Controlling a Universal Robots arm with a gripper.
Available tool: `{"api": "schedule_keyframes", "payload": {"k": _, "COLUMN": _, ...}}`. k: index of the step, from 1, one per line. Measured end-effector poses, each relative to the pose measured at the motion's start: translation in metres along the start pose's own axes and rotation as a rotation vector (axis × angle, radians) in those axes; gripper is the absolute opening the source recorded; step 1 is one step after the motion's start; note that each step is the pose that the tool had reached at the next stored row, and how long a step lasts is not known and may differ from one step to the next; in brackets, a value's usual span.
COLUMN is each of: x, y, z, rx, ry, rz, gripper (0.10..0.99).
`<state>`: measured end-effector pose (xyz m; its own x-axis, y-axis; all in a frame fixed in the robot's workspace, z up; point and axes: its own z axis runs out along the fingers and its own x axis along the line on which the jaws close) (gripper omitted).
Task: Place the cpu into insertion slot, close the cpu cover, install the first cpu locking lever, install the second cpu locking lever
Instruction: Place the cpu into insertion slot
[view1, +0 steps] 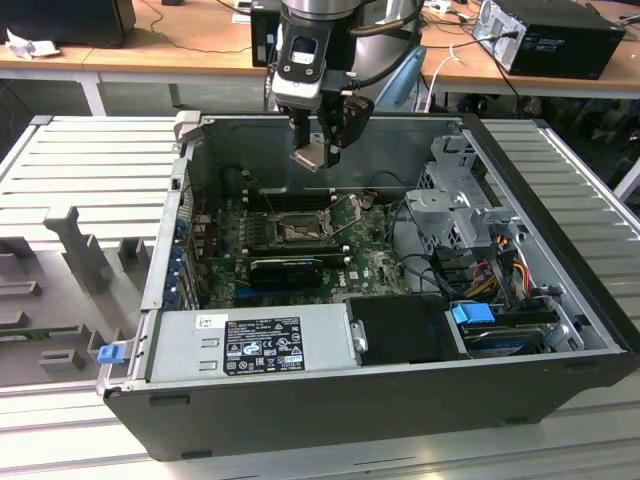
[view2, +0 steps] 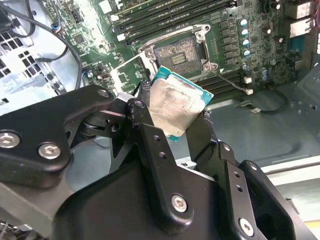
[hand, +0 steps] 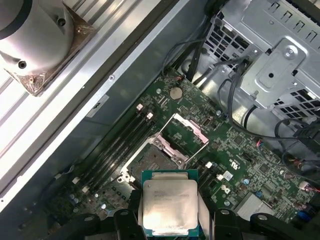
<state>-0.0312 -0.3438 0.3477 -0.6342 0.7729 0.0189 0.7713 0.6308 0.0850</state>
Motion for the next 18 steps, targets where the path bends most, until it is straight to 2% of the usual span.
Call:
{"api": "schedule_keyframes", "payload": {"k": 5, "x": 0.0000, "y": -0.0001, "z": 0.0012, "rx": -0.002, "ry": -0.0090, "rz": 0.105, "gripper": 0.529}}
{"api": "schedule_keyframes", "payload": {"k": 18, "x": 0.0001, "y": -0.0007, "z": 0.0056, "rx": -0.004, "ry": -0.0210, "rz": 0.236, "gripper": 0.529}}
